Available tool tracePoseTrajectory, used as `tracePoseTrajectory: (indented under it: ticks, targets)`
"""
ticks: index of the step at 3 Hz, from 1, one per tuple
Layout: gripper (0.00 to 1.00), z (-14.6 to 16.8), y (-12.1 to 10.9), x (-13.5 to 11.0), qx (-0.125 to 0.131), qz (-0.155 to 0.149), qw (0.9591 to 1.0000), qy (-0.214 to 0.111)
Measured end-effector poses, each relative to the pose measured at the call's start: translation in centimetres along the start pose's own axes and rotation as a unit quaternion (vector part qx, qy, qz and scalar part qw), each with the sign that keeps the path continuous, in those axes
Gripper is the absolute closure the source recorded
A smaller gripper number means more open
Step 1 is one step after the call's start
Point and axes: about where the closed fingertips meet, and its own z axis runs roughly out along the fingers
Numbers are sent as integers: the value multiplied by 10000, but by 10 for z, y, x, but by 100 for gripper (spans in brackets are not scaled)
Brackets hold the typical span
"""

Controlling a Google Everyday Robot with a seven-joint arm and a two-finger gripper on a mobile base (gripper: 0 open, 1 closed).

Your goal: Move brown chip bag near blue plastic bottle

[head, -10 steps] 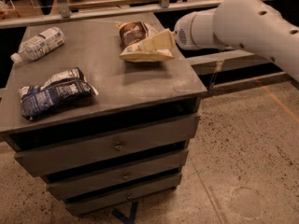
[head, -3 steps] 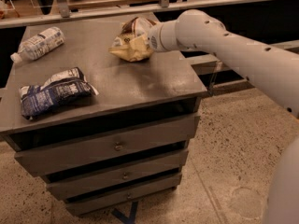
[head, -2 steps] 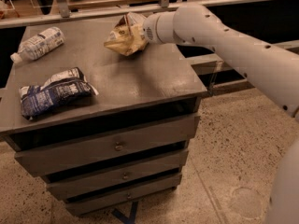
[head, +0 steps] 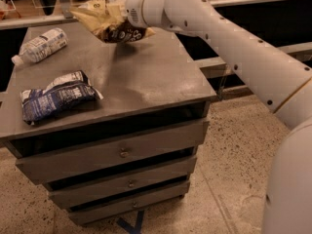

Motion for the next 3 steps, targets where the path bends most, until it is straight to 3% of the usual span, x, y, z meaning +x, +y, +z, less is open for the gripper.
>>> tracePoseTrajectory:
  ticks: [2, 3]
  targets:
    - [100, 39, 48, -51, -699, -92, 9954, -651]
    - [100, 57, 72, -54, -995, -121, 9928, -652]
